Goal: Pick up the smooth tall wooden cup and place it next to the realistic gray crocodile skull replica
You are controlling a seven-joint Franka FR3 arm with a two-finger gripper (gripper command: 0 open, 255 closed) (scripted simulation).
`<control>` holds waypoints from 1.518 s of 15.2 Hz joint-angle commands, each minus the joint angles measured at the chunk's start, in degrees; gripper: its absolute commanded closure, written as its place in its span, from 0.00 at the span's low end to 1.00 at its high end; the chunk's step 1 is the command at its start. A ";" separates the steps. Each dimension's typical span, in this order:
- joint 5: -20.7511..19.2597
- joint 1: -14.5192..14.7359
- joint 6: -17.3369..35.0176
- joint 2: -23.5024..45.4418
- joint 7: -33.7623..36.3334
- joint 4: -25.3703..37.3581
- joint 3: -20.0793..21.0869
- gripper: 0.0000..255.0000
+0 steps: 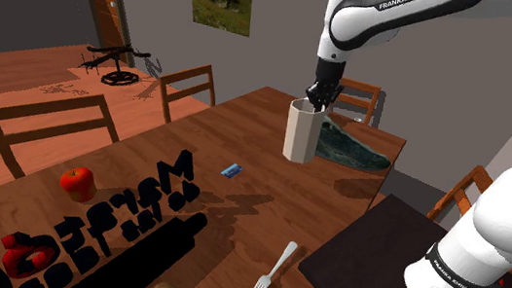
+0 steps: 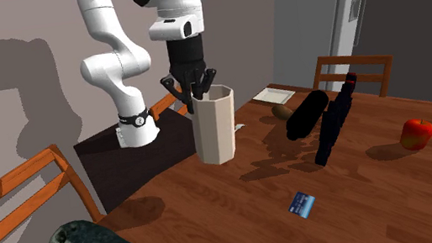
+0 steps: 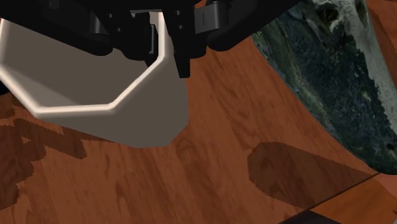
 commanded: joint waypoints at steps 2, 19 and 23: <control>-0.04 0.04 2.53 0.78 0.20 -1.67 0.09 1.00; -0.71 -0.02 16.02 7.12 0.91 -8.84 0.24 1.00; -0.98 -0.04 19.22 9.16 1.15 -10.01 0.26 1.00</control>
